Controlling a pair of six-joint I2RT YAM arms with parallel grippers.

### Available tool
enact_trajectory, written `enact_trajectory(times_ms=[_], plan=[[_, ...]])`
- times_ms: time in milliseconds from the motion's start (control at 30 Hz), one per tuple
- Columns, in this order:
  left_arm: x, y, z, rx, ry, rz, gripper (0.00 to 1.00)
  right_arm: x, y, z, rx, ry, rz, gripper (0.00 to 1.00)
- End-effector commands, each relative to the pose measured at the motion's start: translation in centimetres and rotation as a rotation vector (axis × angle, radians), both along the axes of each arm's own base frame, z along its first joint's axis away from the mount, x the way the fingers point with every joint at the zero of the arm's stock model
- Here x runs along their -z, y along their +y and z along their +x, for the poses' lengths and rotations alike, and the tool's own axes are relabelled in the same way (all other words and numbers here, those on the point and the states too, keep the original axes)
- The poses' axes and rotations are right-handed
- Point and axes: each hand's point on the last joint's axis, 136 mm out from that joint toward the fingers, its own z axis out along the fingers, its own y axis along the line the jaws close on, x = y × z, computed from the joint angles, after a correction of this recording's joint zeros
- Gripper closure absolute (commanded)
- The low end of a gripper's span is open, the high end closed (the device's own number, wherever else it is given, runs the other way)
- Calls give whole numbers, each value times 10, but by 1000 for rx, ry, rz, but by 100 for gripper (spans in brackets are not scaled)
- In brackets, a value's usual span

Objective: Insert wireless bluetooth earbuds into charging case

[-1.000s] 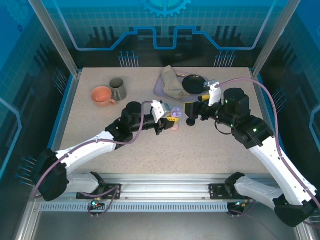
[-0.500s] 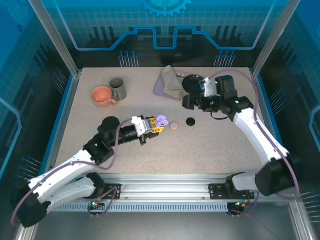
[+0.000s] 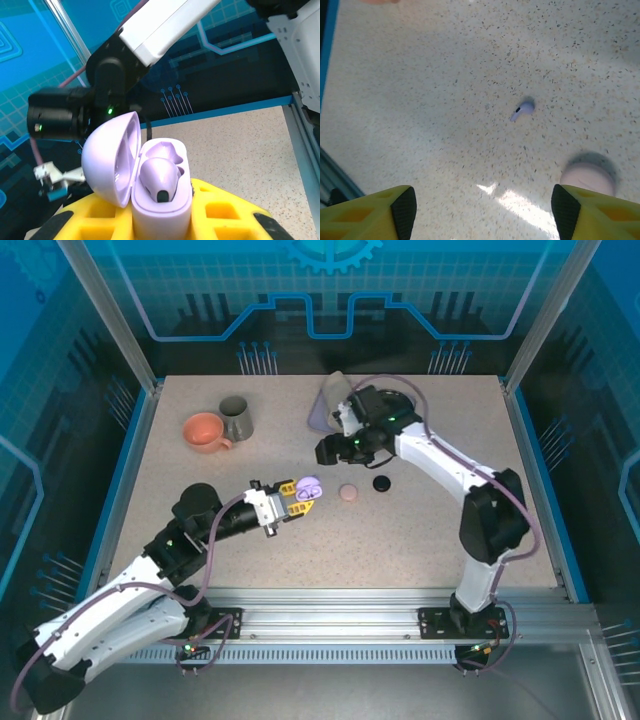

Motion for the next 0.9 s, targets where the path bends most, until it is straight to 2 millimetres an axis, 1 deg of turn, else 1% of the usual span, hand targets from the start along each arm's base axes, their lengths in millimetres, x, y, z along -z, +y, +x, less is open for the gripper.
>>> enact_trajectory(times_ms=[0,167,300,433,567,667,700,733,867], plan=[[6,4,-5,-5,-35,37,100,19,7,10,39,21,-78,26],[8,8,-8,-13,-54,48,100,51,25,21,42,47,-156,28],[9,10,-8,-24,-62,58,100,73,35,28,56,71,-193,28],[9,13,-6,-45,-67,63,100,84,40,36,66,68,-219,28],[9,15,-6,-57,-68,60,100,101,45,40,59,88,-253,28],[8,15,-5,-58,-67,57,100,112,48,43,57,96,-279,30],[9,15,-5,-58,-66,58,100,121,48,43,56,104,-295,31],[9,15,-5,-59,-65,57,100,125,49,43,55,109,-303,32],[9,15,-5,-60,-62,57,100,135,54,38,47,142,-295,32]])
